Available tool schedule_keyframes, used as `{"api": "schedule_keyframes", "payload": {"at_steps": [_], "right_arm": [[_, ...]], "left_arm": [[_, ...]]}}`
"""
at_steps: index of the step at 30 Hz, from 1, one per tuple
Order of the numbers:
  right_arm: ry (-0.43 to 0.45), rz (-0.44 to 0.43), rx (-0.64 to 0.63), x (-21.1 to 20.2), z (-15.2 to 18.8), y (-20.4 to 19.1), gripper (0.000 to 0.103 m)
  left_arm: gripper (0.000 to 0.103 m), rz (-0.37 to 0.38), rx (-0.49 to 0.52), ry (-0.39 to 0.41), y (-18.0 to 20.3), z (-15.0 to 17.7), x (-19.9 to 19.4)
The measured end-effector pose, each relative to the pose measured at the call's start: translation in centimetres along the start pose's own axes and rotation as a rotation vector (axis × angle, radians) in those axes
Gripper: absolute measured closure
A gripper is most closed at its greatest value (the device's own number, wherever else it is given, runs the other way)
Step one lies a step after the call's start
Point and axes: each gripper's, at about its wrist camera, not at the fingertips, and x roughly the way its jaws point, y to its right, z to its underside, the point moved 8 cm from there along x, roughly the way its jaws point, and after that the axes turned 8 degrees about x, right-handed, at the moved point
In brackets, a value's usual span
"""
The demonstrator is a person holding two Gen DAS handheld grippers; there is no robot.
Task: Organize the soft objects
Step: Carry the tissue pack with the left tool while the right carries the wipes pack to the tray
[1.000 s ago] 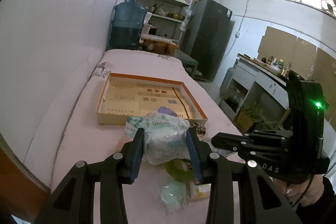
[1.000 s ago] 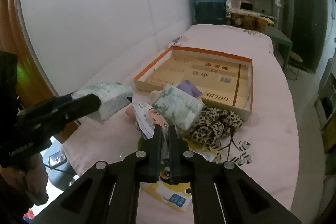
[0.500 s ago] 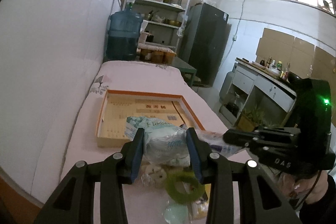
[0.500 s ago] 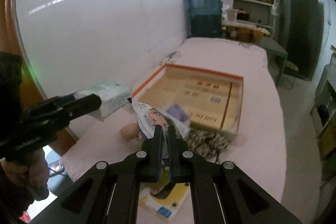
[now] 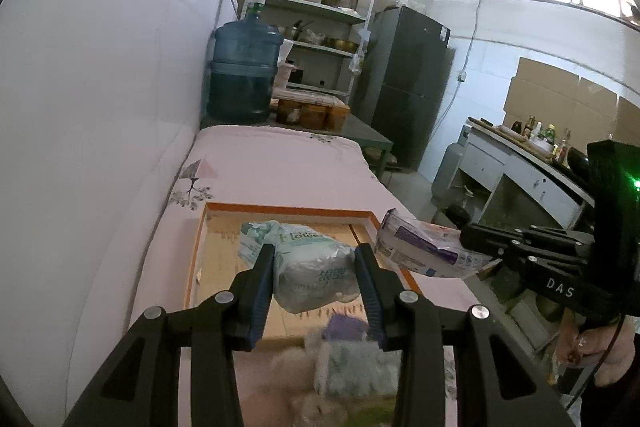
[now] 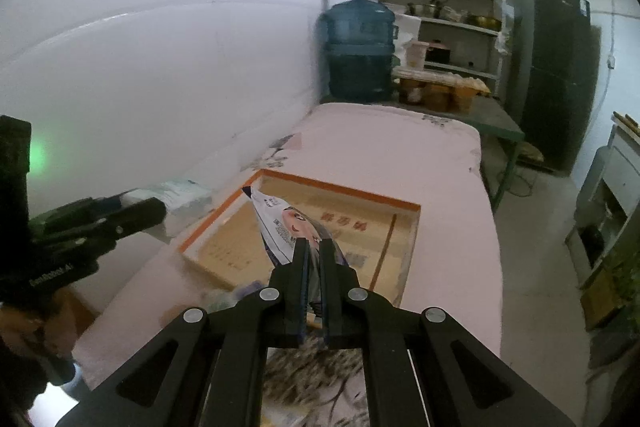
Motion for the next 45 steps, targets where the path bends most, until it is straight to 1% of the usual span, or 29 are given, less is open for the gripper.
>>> {"api": "schedule_keyframes", "payload": {"at_steps": [5, 11, 14, 18, 25, 33, 37, 41, 45], "right_arm": [[-0.025, 0.034, -0.004, 3.8, -0.9, 1.7, 0.098], [-0.057, 0.070, -0.008, 9.0, -2.1, 3.8, 0.098], [-0.073, 0.074, -0.011, 11.2, -2.4, 4.4, 0.098], [-0.080, 0.103, -0.034, 13.8, -2.7, 5.1, 0.098], [-0.082, 0.157, -0.093, 17.2, -2.8, 5.5, 0.098], [-0.113, 0.154, -0.108, 19.6, -1.1, 5.3, 0.098], [-0.139, 0.134, -0.094, 20.5, -0.3, 5.2, 0.098], [-0.159, 0.131, -0.092, 21.3, 0.4, 5.0, 0.098], [-0.169, 0.109, -0.082, 21.7, 0.7, 4.9, 0.098]], "left_arm": [[0.063, 0.002, 0.020, -0.011, -0.9, -1.4, 3.8], [0.063, 0.025, 0.006, -0.042, -2.3, -2.3, 8.6], [0.063, 0.021, -0.002, -0.066, -3.1, -2.2, 10.7], [0.063, 0.011, -0.014, -0.098, -4.2, -2.2, 13.5], [0.063, -0.008, -0.016, -0.136, -5.6, -1.2, 17.1], [0.063, -0.036, -0.041, -0.210, -7.1, 0.9, 19.7], [0.063, -0.036, -0.043, -0.250, -7.4, 1.8, 20.6], [0.063, -0.026, -0.060, -0.288, -7.5, 2.4, 21.1], [0.061, -0.008, -0.112, -0.330, -7.9, 3.1, 21.6]]}}
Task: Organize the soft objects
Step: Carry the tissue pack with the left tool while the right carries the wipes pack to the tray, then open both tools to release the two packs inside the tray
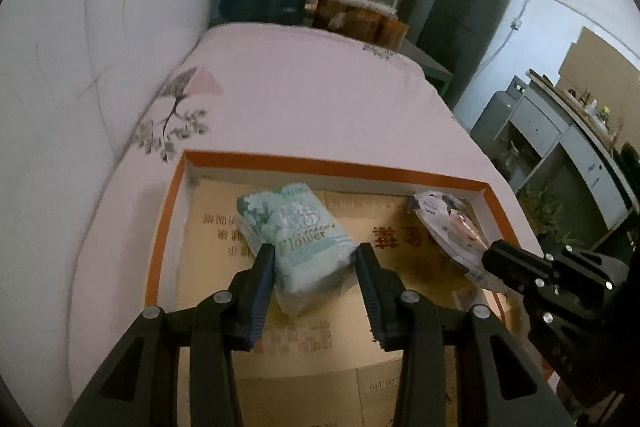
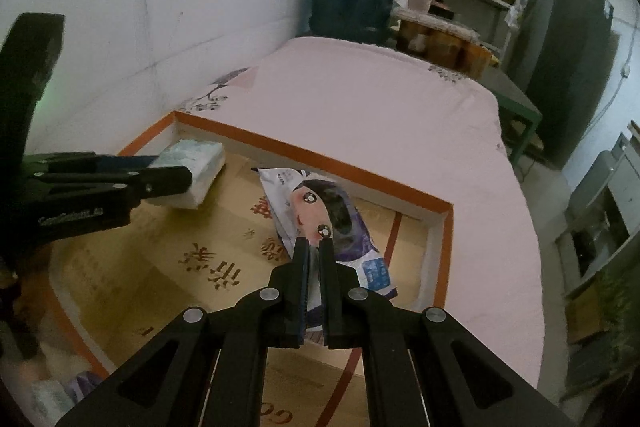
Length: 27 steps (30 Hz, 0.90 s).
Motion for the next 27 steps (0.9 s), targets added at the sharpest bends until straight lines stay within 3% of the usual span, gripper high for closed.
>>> {"api": "schedule_keyframes", "payload": {"at_steps": [4, 7, 10, 12, 18, 22, 27], "right_arm": [[-0.003, -0.029, 0.004, 0.0, 0.2, -0.2, 0.095], [-0.006, -0.057, 0.026, -0.1, 0.5, -0.2, 0.083], [0.009, -0.068, 0.046, -0.7, 0.6, -0.1, 0.064], [0.021, -0.073, 0.056, -1.2, 0.5, -0.1, 0.055], [0.046, -0.090, 0.077, -3.2, 0.5, -0.5, 0.050], [0.053, -0.090, 0.092, -4.6, 1.1, -1.0, 0.050], [0.069, -0.086, 0.129, -7.2, 2.1, -1.3, 0.049]], "left_arm": [[0.056, -0.015, -0.015, -0.007, -0.3, 0.3, 0.1], [0.051, -0.019, -0.007, 0.010, 0.1, 0.2, -0.4], [0.040, -0.012, -0.028, 0.066, 0.2, -0.3, -1.7], [0.038, -0.010, -0.038, 0.099, 0.3, -0.7, -2.7], [0.038, -0.081, 0.034, 0.207, 1.3, -1.5, -6.0], [0.038, -0.116, 0.081, 0.153, 2.1, -0.7, -7.1], [0.038, -0.163, 0.085, 0.193, 2.8, 0.9, -10.1]]}}
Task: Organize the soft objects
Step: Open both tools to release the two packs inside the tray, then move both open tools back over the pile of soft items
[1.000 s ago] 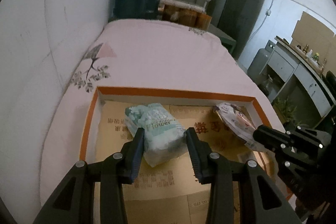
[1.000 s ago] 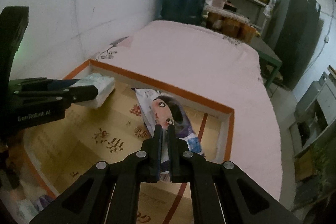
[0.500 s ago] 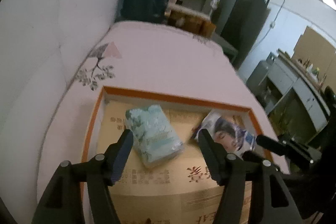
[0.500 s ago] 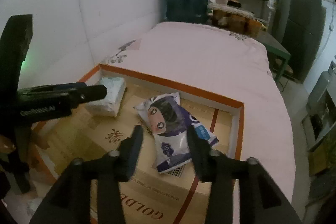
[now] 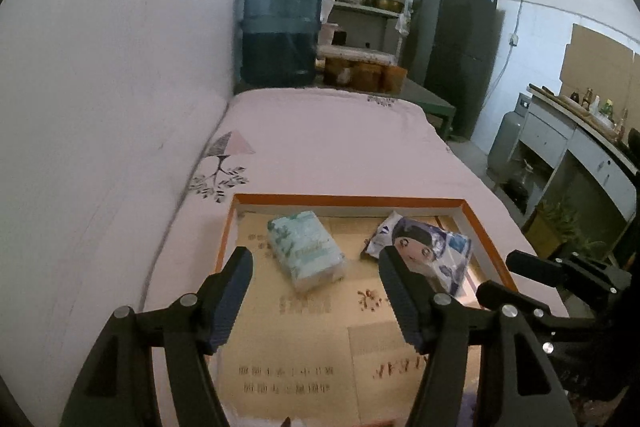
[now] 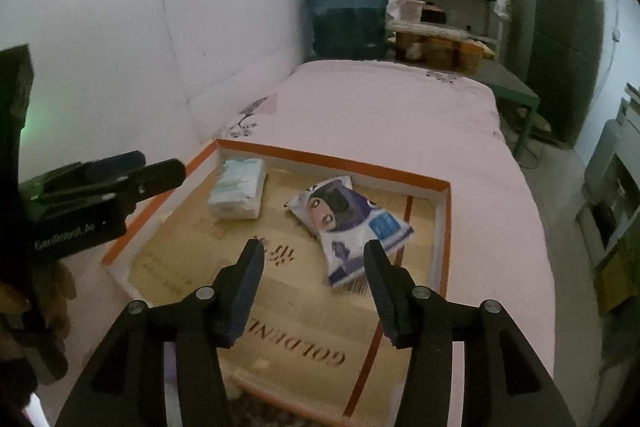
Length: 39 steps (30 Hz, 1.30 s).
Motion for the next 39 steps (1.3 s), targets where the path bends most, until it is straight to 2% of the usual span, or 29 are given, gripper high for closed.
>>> {"api": "schedule_keyframes", "payload": {"at_steps": [6, 15, 30, 39], "right_arm": [[0.010, -0.012, 0.069, -3.6, 1.8, -0.2, 0.049], [0.024, 0.000, 0.095, -8.2, 5.1, -1.6, 0.049], [0.063, 0.004, 0.103, -14.9, 8.7, -4.2, 0.049], [0.054, 0.003, 0.123, -17.4, 11.8, -4.6, 0.048]], "left_arm": [[0.038, 0.001, -0.028, 0.065, 0.3, 0.8, -4.2], [0.038, 0.010, -0.039, 0.137, 0.6, 2.0, -9.9], [0.039, 0.042, -0.036, 0.170, 1.5, 5.0, -16.9], [0.039, 0.068, -0.015, 0.157, 3.2, 7.7, -18.8]]}}
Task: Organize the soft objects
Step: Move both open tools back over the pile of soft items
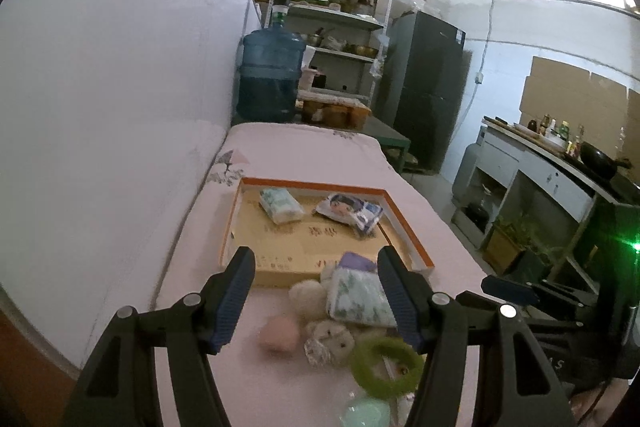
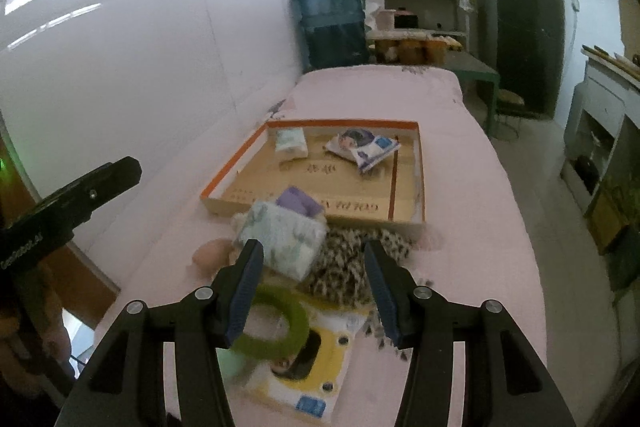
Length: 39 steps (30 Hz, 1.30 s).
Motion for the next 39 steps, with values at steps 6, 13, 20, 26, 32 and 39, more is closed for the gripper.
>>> {"api": "schedule_keyframes", "payload": {"at_steps": [6, 13, 20, 26, 32, 39], "right_arm": [[-0.041, 0.010, 0.031, -0.2, 2.5, 0.9, 0.043], [-0.096, -0.023, 0.029, 1.0, 5.2, 0.5, 0.042], [-0.145, -0.062, -0.090, 2.7, 7.4, -1.6, 0.042], [-0.152, -0.062, -0.192, 4.0, 8.2, -3.3, 0.042], [-0.159, -0.032, -0.296, 5.3, 8.4, -3.9, 0.042], [-0.210, -0.102, -0.283, 6.9, 8.0, -3.9, 0.057]], "left_arm": [[0.039, 0.020, -0.007, -0.014, 0.7, 2.2, -0.4], [0.039, 0.041, 0.004, -0.043, 1.5, 4.9, -0.2], [0.041, 0.060, -0.012, -0.098, 1.1, 8.0, 0.2], [0.041, 0.055, -0.020, -0.119, 0.4, 9.0, 0.4], [0.041, 0.062, -0.028, -0.130, 0.3, 9.6, 0.7], [0.041, 0.093, -0.018, -0.157, 0.8, 10.5, 1.5]]}}
